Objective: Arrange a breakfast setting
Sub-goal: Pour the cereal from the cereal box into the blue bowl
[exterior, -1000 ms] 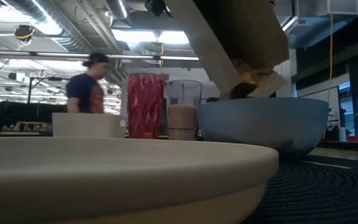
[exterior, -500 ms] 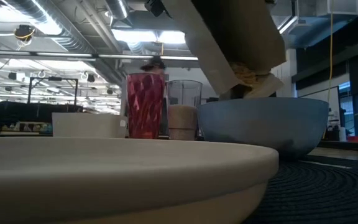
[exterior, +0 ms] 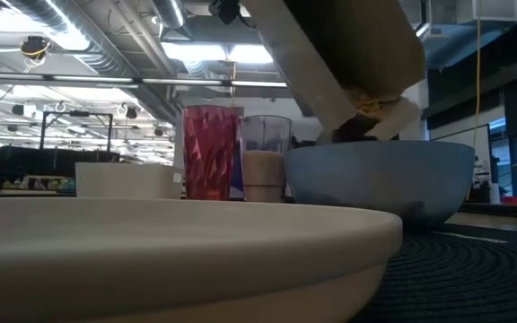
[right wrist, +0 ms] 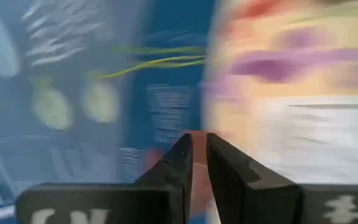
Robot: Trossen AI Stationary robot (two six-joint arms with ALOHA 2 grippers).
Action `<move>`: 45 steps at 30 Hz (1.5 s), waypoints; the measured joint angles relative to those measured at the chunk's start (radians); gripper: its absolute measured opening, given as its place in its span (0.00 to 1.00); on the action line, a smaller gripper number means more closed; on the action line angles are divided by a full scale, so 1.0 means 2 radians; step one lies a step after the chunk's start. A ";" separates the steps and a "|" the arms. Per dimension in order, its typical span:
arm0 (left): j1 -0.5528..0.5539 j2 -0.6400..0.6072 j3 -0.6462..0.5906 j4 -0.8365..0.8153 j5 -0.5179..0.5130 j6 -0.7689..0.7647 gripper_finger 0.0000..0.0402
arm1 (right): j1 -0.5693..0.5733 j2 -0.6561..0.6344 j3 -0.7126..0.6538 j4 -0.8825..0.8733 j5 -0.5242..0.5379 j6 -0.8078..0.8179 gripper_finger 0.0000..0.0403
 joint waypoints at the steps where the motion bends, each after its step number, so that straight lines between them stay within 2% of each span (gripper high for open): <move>1: 0.000 0.000 0.000 0.000 0.000 0.000 0.10 | 0.000 0.004 0.000 -0.002 -0.009 -0.001 0.12; 3: 0.000 0.000 0.000 -0.004 0.002 0.002 0.10 | 0.002 0.008 -0.004 -0.018 -0.003 0.004 0.12; 6: -0.002 0.000 0.000 -0.006 0.001 0.000 0.10 | 0.002 -0.011 -0.001 -0.001 0.047 0.024 0.12; 10: -0.002 0.000 0.000 -0.005 0.000 -0.007 0.10 | 0.000 -0.003 -0.002 -0.004 0.017 0.017 0.12; 14: -0.006 0.000 0.000 -0.015 0.000 -0.011 0.10 | 0.004 -0.006 -0.002 -0.007 0.045 0.039 0.12; 17: -0.010 0.000 0.000 -0.015 0.003 -0.014 0.10 | 0.006 0.000 -0.007 -0.011 0.018 0.032 0.12; 20: -0.012 0.000 0.000 -0.020 0.011 -0.014 0.10 | 0.009 0.007 -0.007 -0.028 0.045 0.037 0.12; 22: -0.014 0.000 0.000 -0.023 0.012 -0.024 0.10 | 0.009 -0.002 -0.006 -0.007 0.059 0.053 0.12; 26: -0.015 0.000 0.000 -0.031 0.016 -0.038 0.10 | 0.007 0.006 -0.020 0.005 0.008 0.054 0.12; 30: -0.016 0.000 0.000 -0.037 0.016 -0.039 0.10 | 0.009 -0.004 -0.021 0.007 0.043 0.072 0.12; 34: -0.016 0.000 0.000 -0.034 0.023 -0.043 0.10 | 0.007 -0.003 -0.020 0.001 0.023 0.062 0.12; 37: -0.016 0.000 0.000 -0.041 0.025 -0.041 0.10 | 0.008 -0.008 -0.022 -0.005 0.050 0.065 0.12; 41: -0.017 0.000 0.000 -0.038 0.029 -0.054 0.10 | 0.008 -0.013 -0.019 -0.007 0.038 0.067 0.12; 45: -0.018 0.000 0.000 -0.039 0.030 -0.056 0.10 | 0.018 -0.015 -0.021 -0.016 0.063 0.076 0.12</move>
